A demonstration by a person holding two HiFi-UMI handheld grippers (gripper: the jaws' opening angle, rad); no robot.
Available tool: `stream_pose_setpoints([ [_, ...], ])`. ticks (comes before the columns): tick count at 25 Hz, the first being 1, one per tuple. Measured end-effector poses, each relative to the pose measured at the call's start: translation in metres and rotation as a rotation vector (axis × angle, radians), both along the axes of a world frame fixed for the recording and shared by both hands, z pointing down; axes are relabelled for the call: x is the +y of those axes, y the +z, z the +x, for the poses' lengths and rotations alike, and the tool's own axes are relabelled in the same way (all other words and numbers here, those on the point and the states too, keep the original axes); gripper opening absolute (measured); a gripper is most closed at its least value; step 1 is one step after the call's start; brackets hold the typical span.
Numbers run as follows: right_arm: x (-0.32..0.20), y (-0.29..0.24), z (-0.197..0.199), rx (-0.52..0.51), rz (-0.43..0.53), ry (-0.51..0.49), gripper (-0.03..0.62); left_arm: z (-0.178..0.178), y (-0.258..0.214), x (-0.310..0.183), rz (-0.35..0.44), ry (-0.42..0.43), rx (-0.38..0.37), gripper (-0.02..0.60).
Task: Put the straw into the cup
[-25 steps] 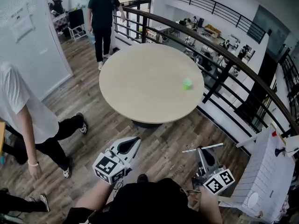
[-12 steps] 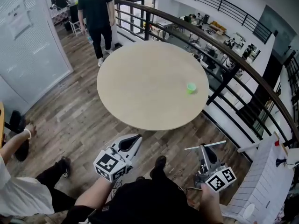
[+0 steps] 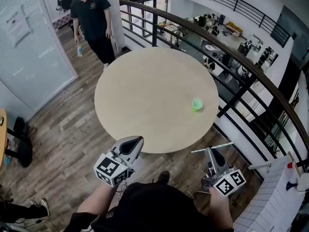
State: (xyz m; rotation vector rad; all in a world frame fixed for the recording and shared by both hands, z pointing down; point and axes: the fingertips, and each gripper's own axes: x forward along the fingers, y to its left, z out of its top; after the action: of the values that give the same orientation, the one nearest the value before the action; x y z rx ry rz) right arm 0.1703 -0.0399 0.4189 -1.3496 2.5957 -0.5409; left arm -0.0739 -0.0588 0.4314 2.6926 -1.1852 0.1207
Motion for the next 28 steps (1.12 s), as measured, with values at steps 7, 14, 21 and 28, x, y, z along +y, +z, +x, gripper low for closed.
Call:
stream_pose_setpoints([
  [7,-0.059,0.007,0.022,-0.025,-0.015,0.003,0.034,0.028,0.005,-0.049,-0.016,0.006,0.002,0.008],
  [14,-0.121,0.005,0.017,-0.009,-0.032,0.034,0.034,0.031,0.007,-0.114,-0.002,0.031,0.03,0.008],
  [21,-0.178,0.007,-0.004,-0.018,-0.052,0.105,0.034,0.014,0.009,-0.174,-0.015,0.095,0.035,0.008],
  [28,-0.205,0.012,-0.001,-0.002,-0.069,0.156,0.034,0.022,0.02,-0.211,-0.033,0.15,0.022,0.008],
])
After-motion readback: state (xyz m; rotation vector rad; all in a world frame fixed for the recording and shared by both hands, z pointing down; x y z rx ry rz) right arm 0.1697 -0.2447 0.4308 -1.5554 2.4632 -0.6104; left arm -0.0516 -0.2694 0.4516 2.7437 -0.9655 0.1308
